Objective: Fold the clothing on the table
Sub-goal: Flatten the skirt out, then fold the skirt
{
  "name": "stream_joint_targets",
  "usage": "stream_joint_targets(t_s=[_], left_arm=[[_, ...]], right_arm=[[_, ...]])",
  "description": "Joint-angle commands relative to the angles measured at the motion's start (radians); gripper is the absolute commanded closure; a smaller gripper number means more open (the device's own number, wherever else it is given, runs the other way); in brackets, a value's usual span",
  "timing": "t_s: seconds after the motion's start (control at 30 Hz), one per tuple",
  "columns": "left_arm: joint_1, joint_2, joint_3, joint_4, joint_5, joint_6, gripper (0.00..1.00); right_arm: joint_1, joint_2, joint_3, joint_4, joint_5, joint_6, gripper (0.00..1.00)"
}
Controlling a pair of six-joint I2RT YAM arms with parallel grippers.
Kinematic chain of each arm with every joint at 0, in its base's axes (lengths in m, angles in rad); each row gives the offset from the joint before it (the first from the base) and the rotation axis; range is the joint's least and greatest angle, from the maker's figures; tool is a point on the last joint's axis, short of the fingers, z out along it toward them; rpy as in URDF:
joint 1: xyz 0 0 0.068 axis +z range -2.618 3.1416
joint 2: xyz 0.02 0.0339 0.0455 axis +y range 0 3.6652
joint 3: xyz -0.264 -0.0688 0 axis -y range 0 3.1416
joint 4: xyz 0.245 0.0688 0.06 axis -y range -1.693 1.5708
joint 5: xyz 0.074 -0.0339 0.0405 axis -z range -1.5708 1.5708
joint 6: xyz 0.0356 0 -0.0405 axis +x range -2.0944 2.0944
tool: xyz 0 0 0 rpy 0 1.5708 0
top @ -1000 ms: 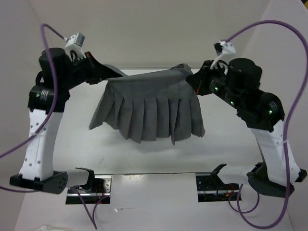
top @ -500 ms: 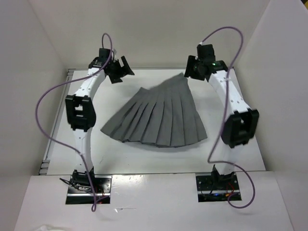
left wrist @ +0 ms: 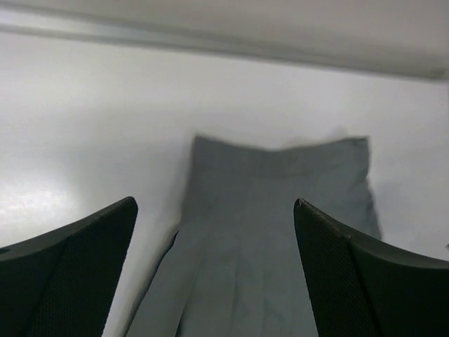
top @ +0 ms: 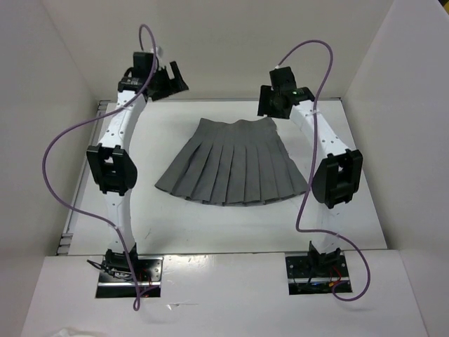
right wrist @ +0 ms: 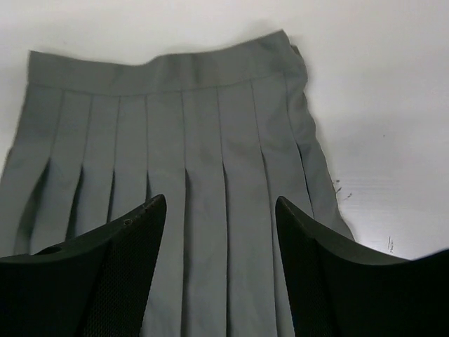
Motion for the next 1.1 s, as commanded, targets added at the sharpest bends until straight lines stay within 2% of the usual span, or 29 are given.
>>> stream_joint_targets(t_s=[0.0,0.07,0.17,0.23,0.43,0.63,0.67,0.7,0.9,1.03,1.07], left_arm=[[-0.029,0.001,-0.257,0.073,-0.029,0.084,0.02],[-0.029,-0.024,-0.405,0.163,-0.029,0.107,0.02],[-0.040,-0.024,-0.501,0.254,0.044,0.150,0.03],[-0.040,0.013,-0.501,0.288,0.092,0.162,0.04],[-0.051,0.054,-0.526,0.374,0.071,0.144,0.04],[-0.051,0.143,-0.475,0.395,0.207,0.122,0.11],[-0.051,0.155,-0.463,0.395,0.217,0.122,0.20],[-0.051,0.180,-0.437,0.395,0.226,0.112,0.24],[-0.051,0.275,-0.320,0.368,0.235,0.101,0.36],[-0.060,0.342,-0.225,0.348,0.301,0.082,0.77],[-0.060,0.373,-0.181,0.322,0.313,0.067,0.95]], right_arm=[[-0.003,-0.003,-0.049,-0.005,0.078,0.008,0.31],[-0.003,0.027,-0.060,0.004,0.089,0.008,0.31],[-0.023,0.084,-0.017,-0.027,0.060,0.017,0.31],[-0.023,0.095,0.011,-0.053,0.046,0.026,0.32],[-0.023,0.084,-0.012,-0.076,-0.002,0.026,0.32],[-0.023,0.064,-0.083,-0.076,-0.002,0.037,0.32],[-0.023,0.064,-0.092,-0.085,-0.002,0.046,0.32],[-0.023,0.055,-0.109,-0.085,-0.002,0.046,0.32],[-0.014,0.046,-0.132,-0.094,-0.002,0.046,0.32],[-0.014,0.037,-0.132,-0.104,0.007,0.046,0.32],[-0.014,0.037,-0.132,-0.104,0.007,0.046,0.32]])
